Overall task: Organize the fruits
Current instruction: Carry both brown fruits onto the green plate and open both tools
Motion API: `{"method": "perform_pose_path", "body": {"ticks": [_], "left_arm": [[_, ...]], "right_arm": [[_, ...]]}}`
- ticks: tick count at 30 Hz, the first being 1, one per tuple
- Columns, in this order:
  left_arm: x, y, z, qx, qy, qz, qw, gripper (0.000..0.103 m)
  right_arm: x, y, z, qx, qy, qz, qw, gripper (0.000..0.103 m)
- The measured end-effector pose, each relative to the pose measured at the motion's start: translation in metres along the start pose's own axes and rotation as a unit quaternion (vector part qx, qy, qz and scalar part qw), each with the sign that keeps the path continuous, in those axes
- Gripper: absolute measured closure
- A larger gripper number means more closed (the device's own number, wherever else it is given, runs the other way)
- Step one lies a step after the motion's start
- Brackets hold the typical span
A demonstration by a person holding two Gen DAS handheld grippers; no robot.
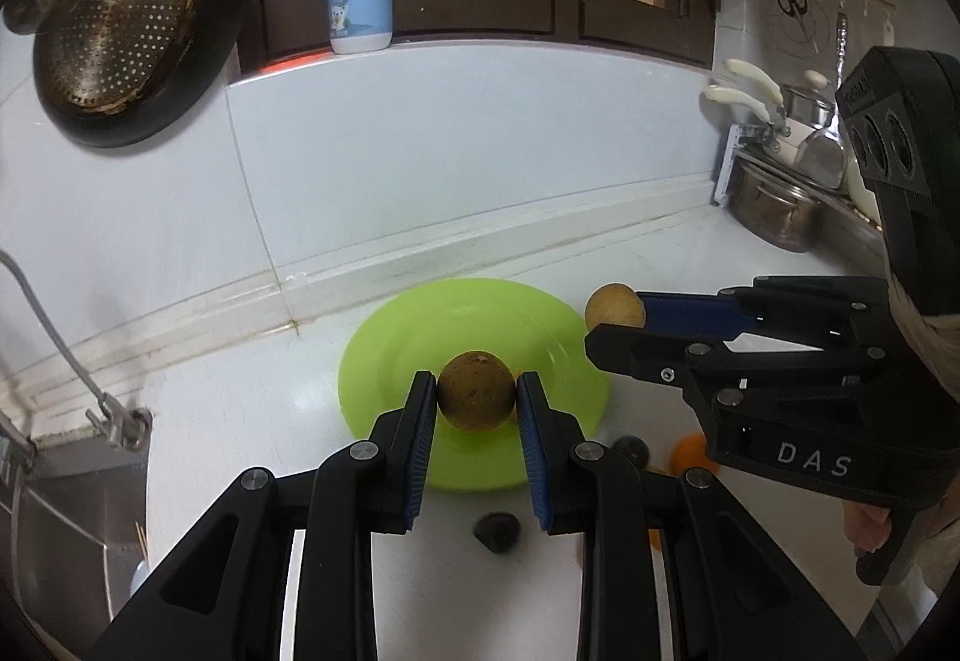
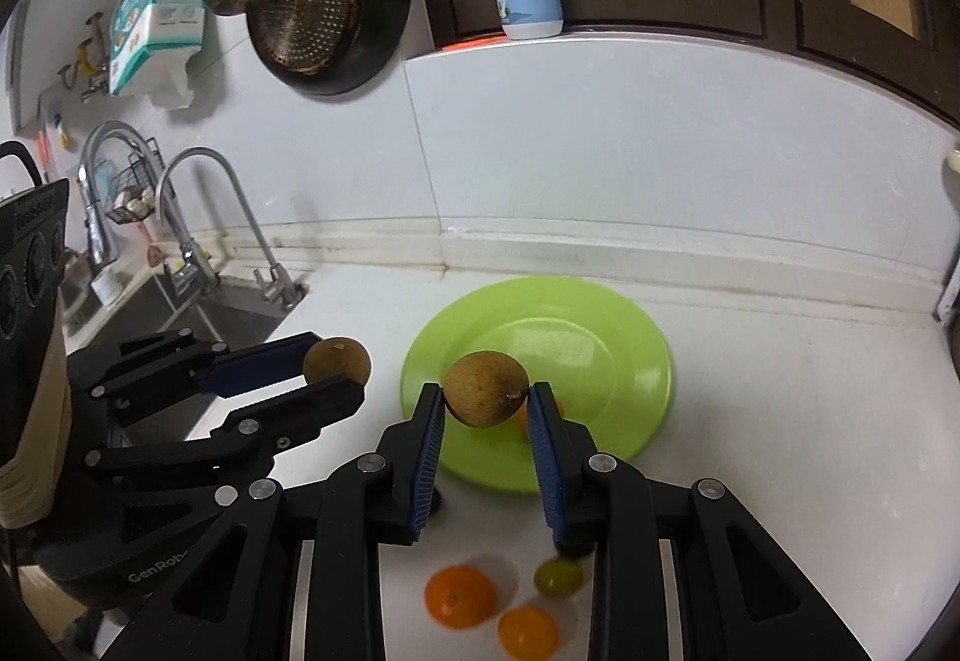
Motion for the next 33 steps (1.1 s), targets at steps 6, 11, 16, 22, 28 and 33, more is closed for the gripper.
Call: {"method": "perform_pose_path", "body": {"ticks": [6, 11, 16, 22, 28, 33], "left_arm": [[-0.011, 0.01, 0.029, 0.006, 0.017, 0.002, 0.9998, 0.075], [-0.013, 0.017, 0.059, 0.008, 0.042, -0.002, 0.9991, 0.075], [-0.009, 0.021, 0.095, 0.009, 0.077, -0.008, 0.997, 0.075], [-0.001, 0.026, 0.126, 0.006, 0.109, -0.015, 0.9939, 0.075], [0.005, 0.028, 0.141, 0.003, 0.129, -0.019, 0.9914, 0.075], [0.006, 0.029, 0.146, 0.002, 0.136, -0.023, 0.9905, 0.075]], "right_arm": [[-0.011, -0.013, 0.03, 0.006, 0.022, 0.003, 1.0, 0.073], [-0.011, -0.028, 0.062, 0.003, 0.055, 0.02, 0.998, 0.073], [-0.002, -0.043, 0.092, 0.0, 0.091, 0.045, 0.995, 0.073], [0.007, -0.055, 0.116, 0.004, 0.118, 0.061, 0.991, 0.073], [0.013, -0.058, 0.128, 0.005, 0.136, 0.069, 0.988, 0.073], [0.014, -0.058, 0.132, 0.007, 0.141, 0.067, 0.988, 0.073]]}}
Point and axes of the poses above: each gripper's, at about its wrist camera, not at the fingertips, and z roughly the way its jaws point, y to its left, x to its underside, the point moved 5 cm from there along z, roughly the way its jaws point, and after that the axes turned 12 degrees about -z, right-handed, at the moved point
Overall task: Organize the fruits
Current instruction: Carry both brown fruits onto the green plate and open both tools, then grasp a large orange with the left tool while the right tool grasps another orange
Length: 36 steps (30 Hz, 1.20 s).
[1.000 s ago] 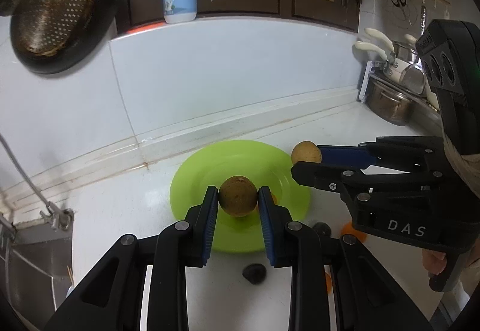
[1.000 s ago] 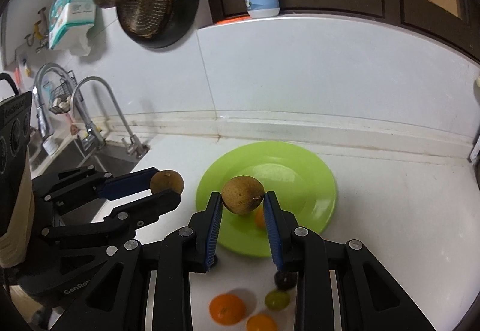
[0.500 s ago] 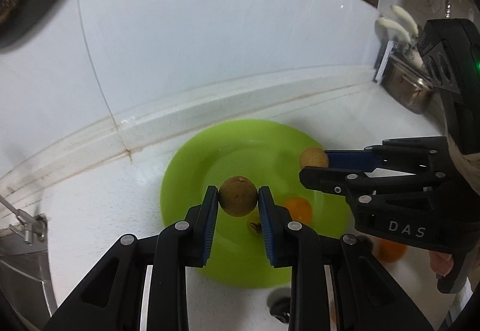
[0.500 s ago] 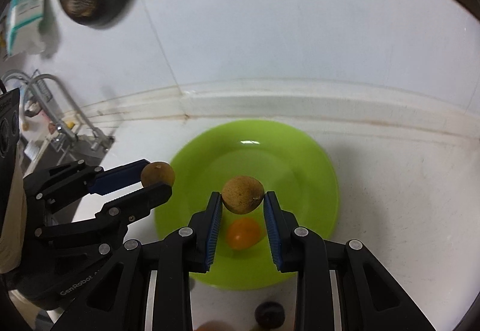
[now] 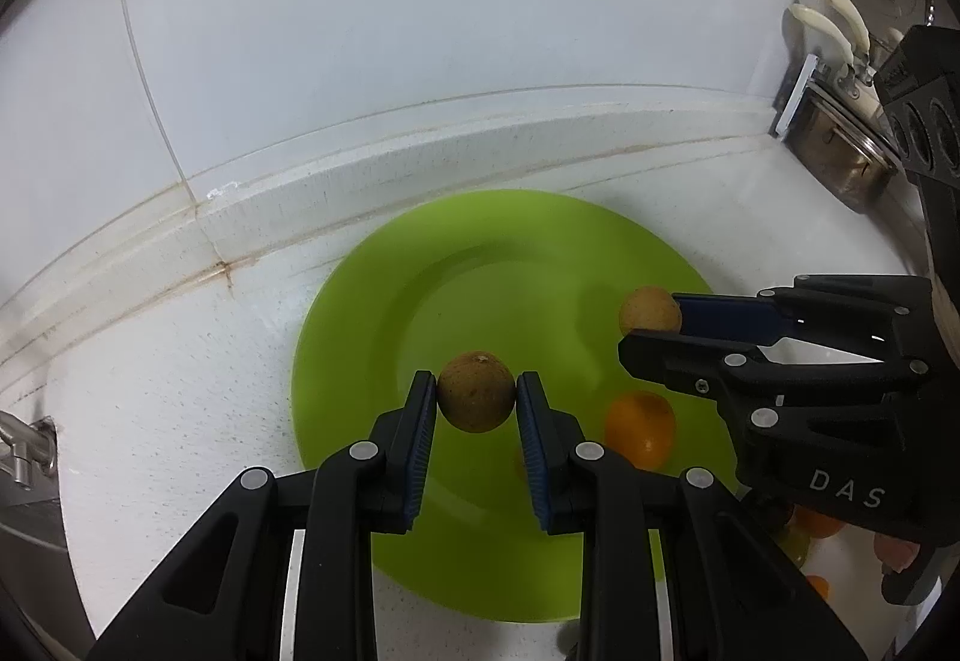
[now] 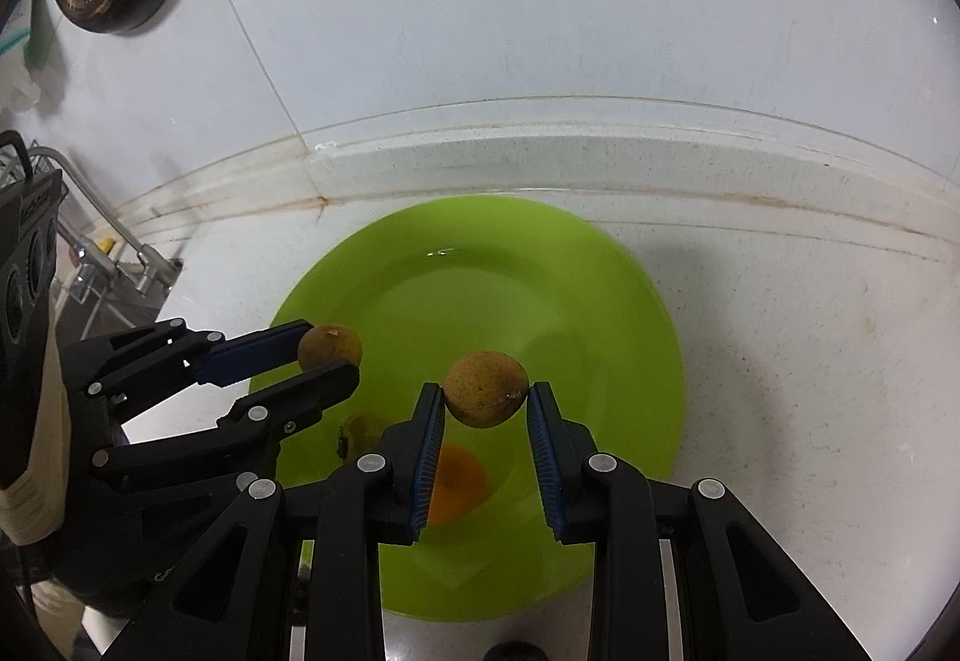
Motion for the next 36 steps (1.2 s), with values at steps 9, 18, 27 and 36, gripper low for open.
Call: {"method": "perform_pose_path", "body": {"ticks": [9, 18, 27, 36], "left_arm": [[0.0, 0.003, -0.013, -0.005, -0.009, -0.002, 0.9999, 0.065], [0.011, -0.003, -0.063, -0.012, -0.051, 0.014, 0.9985, 0.054], [0.02, -0.006, -0.125, 0.001, -0.101, 0.01, 0.9948, 0.043], [0.046, -0.02, -0.168, 0.006, -0.134, 0.036, 0.9902, 0.031]], "right_arm": [[0.0, -0.002, -0.004, 0.009, -0.004, 0.009, 1.0, 0.068], [0.008, 0.013, -0.048, 0.043, -0.044, -0.005, 0.998, 0.067], [0.018, 0.038, -0.112, 0.081, -0.109, -0.024, 0.99, 0.053], [0.04, 0.058, -0.159, 0.101, -0.149, -0.022, 0.983, 0.049]]}}
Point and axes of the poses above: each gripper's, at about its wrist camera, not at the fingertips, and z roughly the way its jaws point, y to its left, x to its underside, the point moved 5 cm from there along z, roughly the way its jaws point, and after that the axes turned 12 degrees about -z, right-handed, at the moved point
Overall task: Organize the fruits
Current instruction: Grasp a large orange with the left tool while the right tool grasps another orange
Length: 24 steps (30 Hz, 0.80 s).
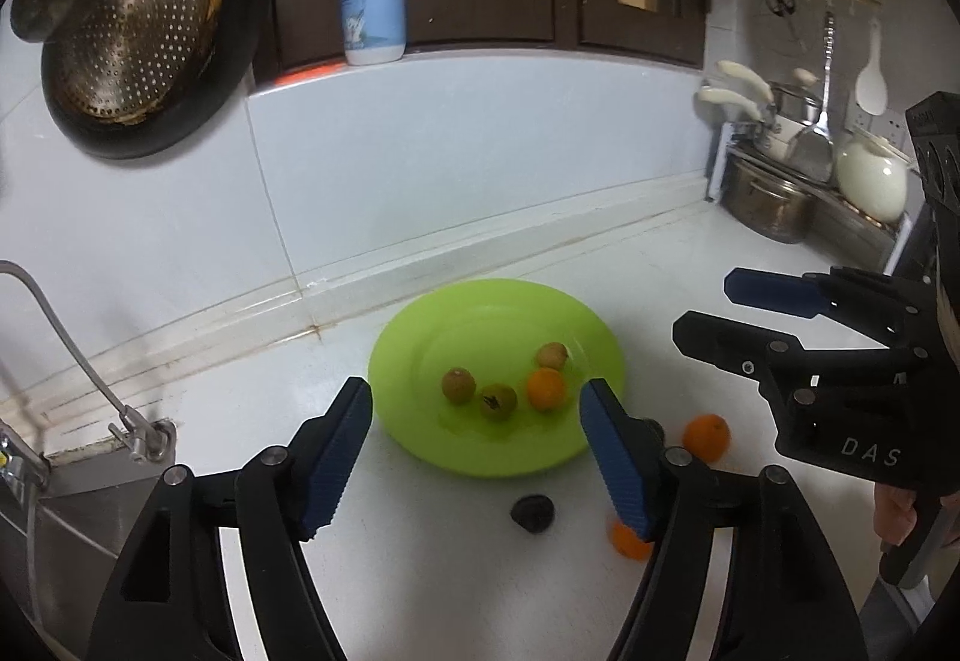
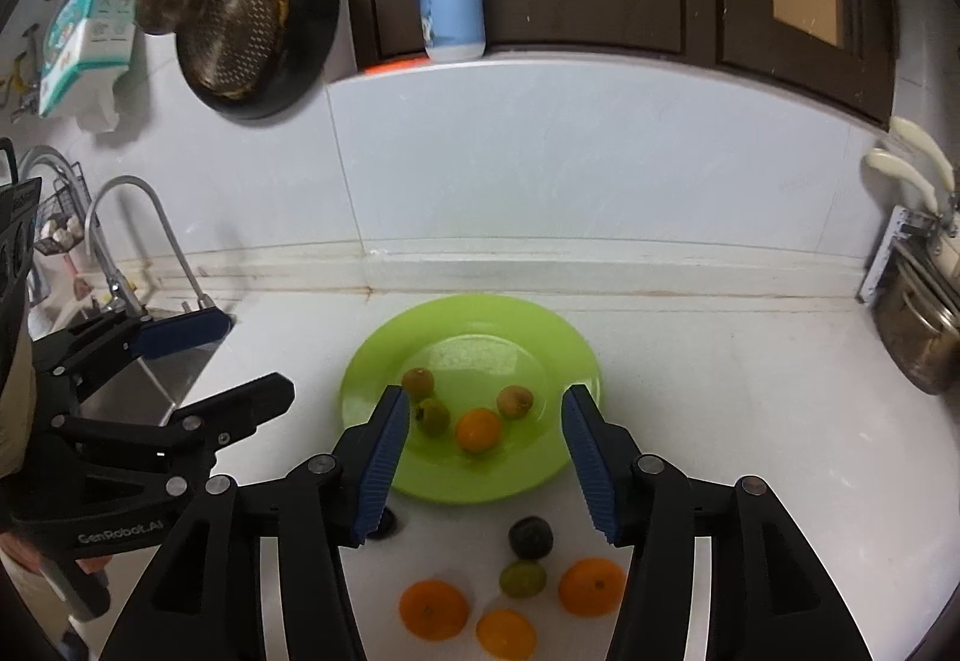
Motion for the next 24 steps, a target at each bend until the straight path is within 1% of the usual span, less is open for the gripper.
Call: {"method": "perform_pose_path", "body": {"ticks": [4, 7, 11, 18, 24], "left_arm": [[0.011, -0.004, -0.013, 0.008, -0.001, -0.001, 1.0, 0.03], [0.02, -0.008, -0.02, 0.011, -0.004, -0.002, 0.9999, 0.027], [0.03, -0.016, -0.027, 0.013, -0.008, 0.011, 0.9998, 0.025], [0.047, -0.028, -0.036, 0.023, -0.023, 0.029, 0.999, 0.024], [0.061, -0.044, -0.036, 0.031, -0.032, 0.065, 0.9969, 0.023]], "right_arm": [[0.008, 0.006, -0.018, 0.005, -0.01, -0.009, 1.0, 0.049], [0.013, 0.01, -0.027, 0.012, -0.018, -0.016, 1.0, 0.049], [0.023, 0.013, -0.04, 0.018, -0.023, -0.022, 0.999, 0.049], [0.047, 0.018, -0.049, 0.008, -0.006, -0.024, 1.0, 0.049], [0.068, 0.016, -0.051, 0.003, 0.01, -0.029, 1.0, 0.049]]}}
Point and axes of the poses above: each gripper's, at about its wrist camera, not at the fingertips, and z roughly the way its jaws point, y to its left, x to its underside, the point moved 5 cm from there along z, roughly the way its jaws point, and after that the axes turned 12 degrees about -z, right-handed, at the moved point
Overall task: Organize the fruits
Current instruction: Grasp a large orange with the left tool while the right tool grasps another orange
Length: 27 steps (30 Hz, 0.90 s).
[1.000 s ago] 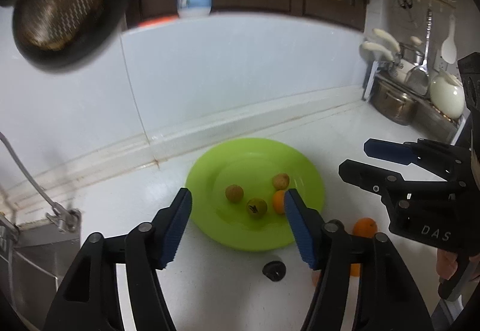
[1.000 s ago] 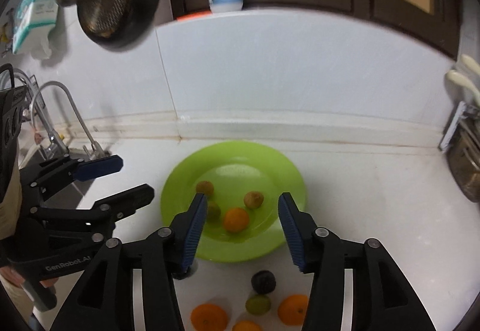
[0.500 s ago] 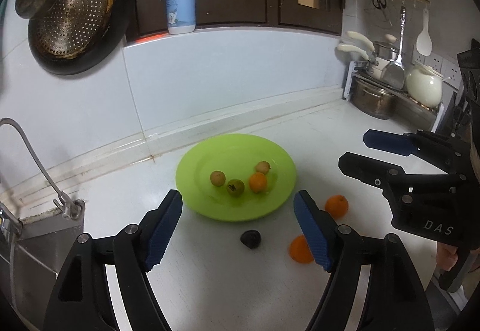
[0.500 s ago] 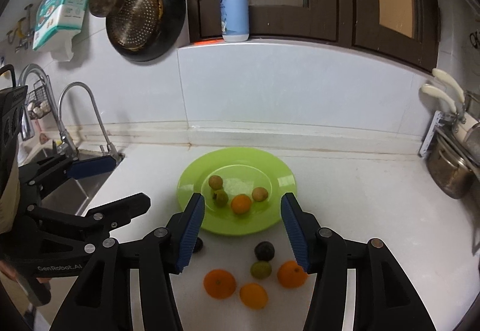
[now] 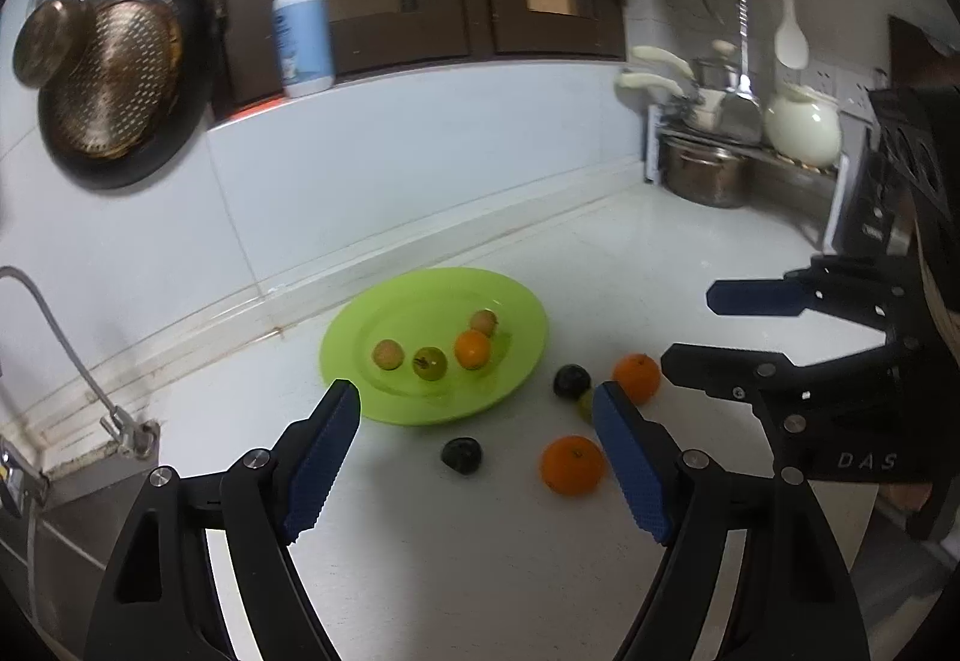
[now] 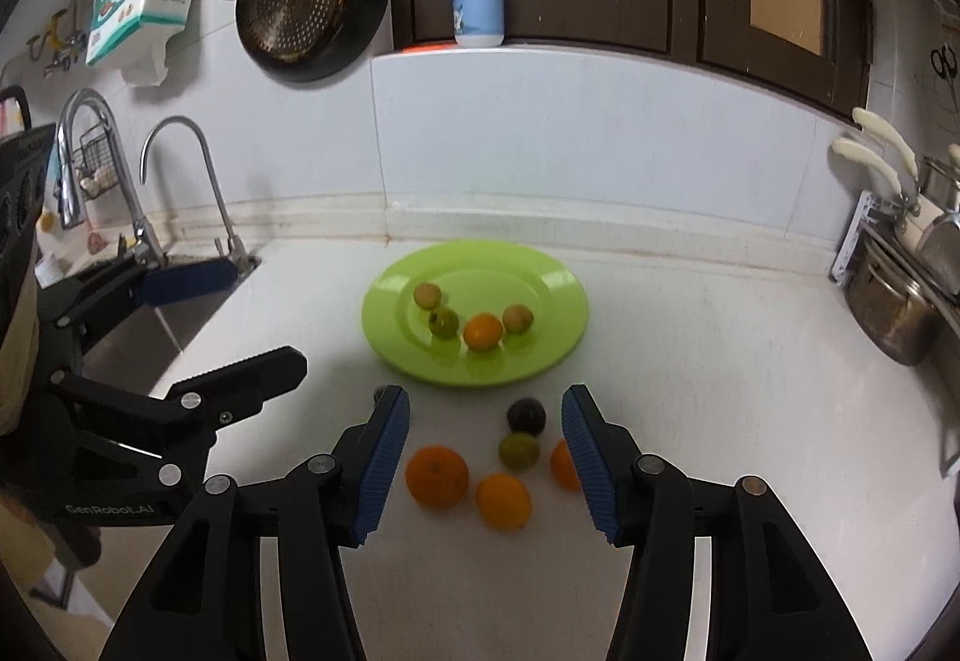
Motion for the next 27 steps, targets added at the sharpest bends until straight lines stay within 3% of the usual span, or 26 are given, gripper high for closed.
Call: {"method": "perform_pose_path", "body": {"ticks": [7, 16, 27], "left_arm": [[0.016, -0.015, 0.011, 0.021, 0.014, 0.027, 0.9993, 0.023], [0.038, -0.031, 0.038, 0.037, 0.039, 0.074, 0.9958, 0.024], [0.06, -0.037, 0.078, 0.054, 0.102, 0.069, 0.9909, 0.038]], "right_arm": [[0.016, 0.001, 0.001, -0.003, 0.01, -0.027, 1.0, 0.049], [0.04, 0.007, 0.026, -0.039, 0.041, -0.057, 0.997, 0.049], [0.066, 0.0, 0.065, -0.078, 0.085, -0.058, 0.992, 0.055]]}}
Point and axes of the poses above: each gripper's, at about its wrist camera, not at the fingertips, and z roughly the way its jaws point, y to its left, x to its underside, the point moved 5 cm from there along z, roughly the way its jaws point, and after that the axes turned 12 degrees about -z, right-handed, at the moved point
